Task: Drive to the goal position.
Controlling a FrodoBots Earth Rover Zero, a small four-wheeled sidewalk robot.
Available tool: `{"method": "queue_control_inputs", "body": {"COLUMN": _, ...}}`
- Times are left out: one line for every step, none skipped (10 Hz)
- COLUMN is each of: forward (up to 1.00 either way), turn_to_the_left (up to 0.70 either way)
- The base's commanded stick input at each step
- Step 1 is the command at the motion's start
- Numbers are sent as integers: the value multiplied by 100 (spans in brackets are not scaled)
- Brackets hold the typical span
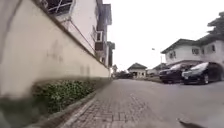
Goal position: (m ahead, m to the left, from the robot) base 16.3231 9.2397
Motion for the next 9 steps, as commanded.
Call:
{"method": "queue_control_inputs", "body": {"forward": 70, "turn_to_the_left": 0}}
{"method": "queue_control_inputs", "body": {"forward": 70, "turn_to_the_left": 0}}
{"method": "queue_control_inputs", "body": {"forward": 70, "turn_to_the_left": 0}}
{"method": "queue_control_inputs", "body": {"forward": 70, "turn_to_the_left": 0}}
{"method": "queue_control_inputs", "body": {"forward": 70, "turn_to_the_left": 0}}
{"method": "queue_control_inputs", "body": {"forward": 70, "turn_to_the_left": 0}}
{"method": "queue_control_inputs", "body": {"forward": 70, "turn_to_the_left": 0}}
{"method": "queue_control_inputs", "body": {"forward": 70, "turn_to_the_left": 0}}
{"method": "queue_control_inputs", "body": {"forward": 70, "turn_to_the_left": 0}}
